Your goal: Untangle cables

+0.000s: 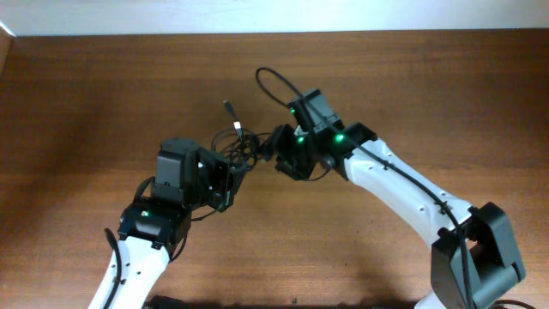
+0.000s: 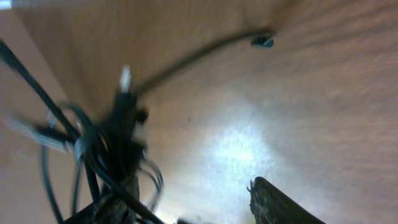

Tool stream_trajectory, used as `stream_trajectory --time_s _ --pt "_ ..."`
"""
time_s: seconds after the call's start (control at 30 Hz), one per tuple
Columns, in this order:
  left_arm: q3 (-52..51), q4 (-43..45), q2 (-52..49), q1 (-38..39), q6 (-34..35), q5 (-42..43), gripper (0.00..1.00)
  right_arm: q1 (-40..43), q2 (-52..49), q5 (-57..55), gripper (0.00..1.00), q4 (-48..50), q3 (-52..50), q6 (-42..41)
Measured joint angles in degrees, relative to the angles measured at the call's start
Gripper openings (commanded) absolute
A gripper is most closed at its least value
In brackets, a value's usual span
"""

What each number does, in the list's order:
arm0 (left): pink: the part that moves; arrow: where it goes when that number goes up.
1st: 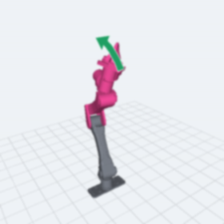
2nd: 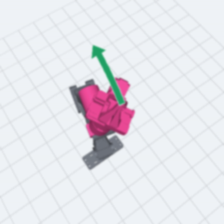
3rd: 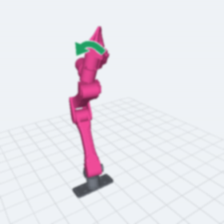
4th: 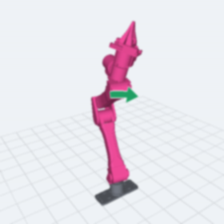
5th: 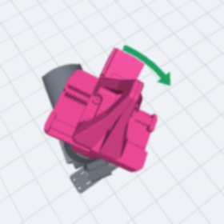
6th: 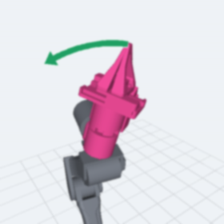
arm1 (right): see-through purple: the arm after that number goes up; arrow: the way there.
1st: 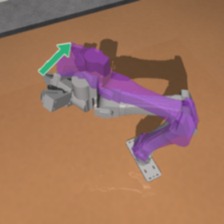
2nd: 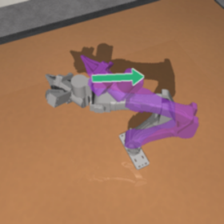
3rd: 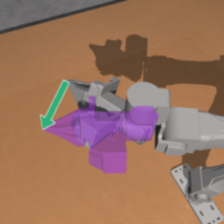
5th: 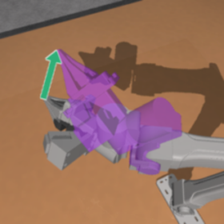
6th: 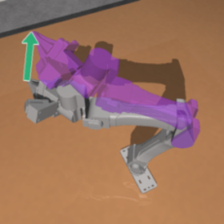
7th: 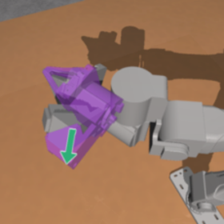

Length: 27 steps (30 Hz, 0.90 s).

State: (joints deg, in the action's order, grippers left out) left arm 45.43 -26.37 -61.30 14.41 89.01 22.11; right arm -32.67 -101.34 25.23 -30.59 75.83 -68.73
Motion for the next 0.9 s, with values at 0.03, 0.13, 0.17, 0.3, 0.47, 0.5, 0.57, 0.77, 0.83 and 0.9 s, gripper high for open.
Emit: stream_trajectory --time_s 0.03,0.13,0.17,0.3,0.47,0.5,0.57,0.77,0.83,0.9 --pt "0.0 0.02 0.0 0.09 -0.02 1.9 0.0 1.14 0.0 -0.63 0.58 -0.09 0.0 -0.04" --pt "0.0 0.07 0.0 0.44 -0.85 7.98 0.0 5.03 0.0 -1.86 0.53 -1.33 0.0 2.54" --pt "0.0 0.81 0.0 0.5 -1.53 9.4 0.0 5.9 0.0 -1.86 0.53 -1.92 0.02 3.98" --pt "-0.2 13.66 0.0 0.59 -5.77 13.22 0.0 7.08 0.02 -4.9 0.52 -8.96 0.13 10.19" --pt "-0.87 32.5 -0.11 -1.22 -7.34 17.79 0.0 7.85 0.02 -12.94 0.52 -18.14 0.44 13.9" --pt "-0.87 32.96 -0.11 -3.32 -7.39 19.37 0.0 8.9 0.02 -13.35 0.52 -18.75 0.46 15.28" --pt "-0.9 32.63 -0.31 -6.51 -7.87 23.19 0.0 11.39 0.15 -12.26 0.49 -20.94 0.9 17.68" --pt "-2.03 31.3 -1.95 -18.62 -12.33 36.85 0.0 21.24 2.4 0.22 0.49 -26.51 2.47 26.64" --pt "-2.05 28.57 -1.92 -21.44 -13.9 37.79 0.0 23.19 2.4 2.16 0.49 -26.97 2.36 28.87" --pt "-0.79 24.3 -0.63 -25.9 -15.1 33.27 0.0 29.51 0.46 -1.01 0.49 -26.53 0.63 32.22"
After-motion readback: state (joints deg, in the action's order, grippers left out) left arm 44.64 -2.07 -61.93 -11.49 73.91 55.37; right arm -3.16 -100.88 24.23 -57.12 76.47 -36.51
